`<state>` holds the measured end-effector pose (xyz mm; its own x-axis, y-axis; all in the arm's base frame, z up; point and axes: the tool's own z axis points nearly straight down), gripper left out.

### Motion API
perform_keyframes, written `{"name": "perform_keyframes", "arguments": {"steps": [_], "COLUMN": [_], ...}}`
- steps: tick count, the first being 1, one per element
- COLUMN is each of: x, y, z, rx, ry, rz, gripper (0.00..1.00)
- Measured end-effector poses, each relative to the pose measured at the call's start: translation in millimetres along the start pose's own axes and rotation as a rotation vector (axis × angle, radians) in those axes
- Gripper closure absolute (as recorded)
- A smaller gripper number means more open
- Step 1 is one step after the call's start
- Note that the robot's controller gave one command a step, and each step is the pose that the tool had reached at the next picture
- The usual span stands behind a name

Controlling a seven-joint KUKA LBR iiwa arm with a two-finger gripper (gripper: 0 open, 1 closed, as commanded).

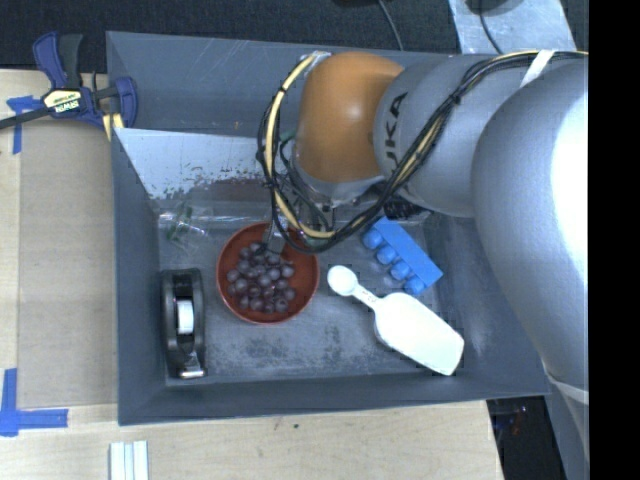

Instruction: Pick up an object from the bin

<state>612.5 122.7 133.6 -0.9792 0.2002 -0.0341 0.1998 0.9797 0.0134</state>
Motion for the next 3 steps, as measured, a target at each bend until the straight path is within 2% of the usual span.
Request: {"name": "perform_keyframes", "arguments": {"steps": [1, 2, 3], "x": [0.1, 0.7, 2.8], "y": [-14.8, -4.4, 5.5], "z": [-63.1, 31.4, 8.1], "rx": [0.005, 0.005, 0.003], "ry": [0.011, 0.011, 0.004], "rz": [0.009, 0.038, 0.039], "gripper": [1.0, 1.0, 1.0]}}
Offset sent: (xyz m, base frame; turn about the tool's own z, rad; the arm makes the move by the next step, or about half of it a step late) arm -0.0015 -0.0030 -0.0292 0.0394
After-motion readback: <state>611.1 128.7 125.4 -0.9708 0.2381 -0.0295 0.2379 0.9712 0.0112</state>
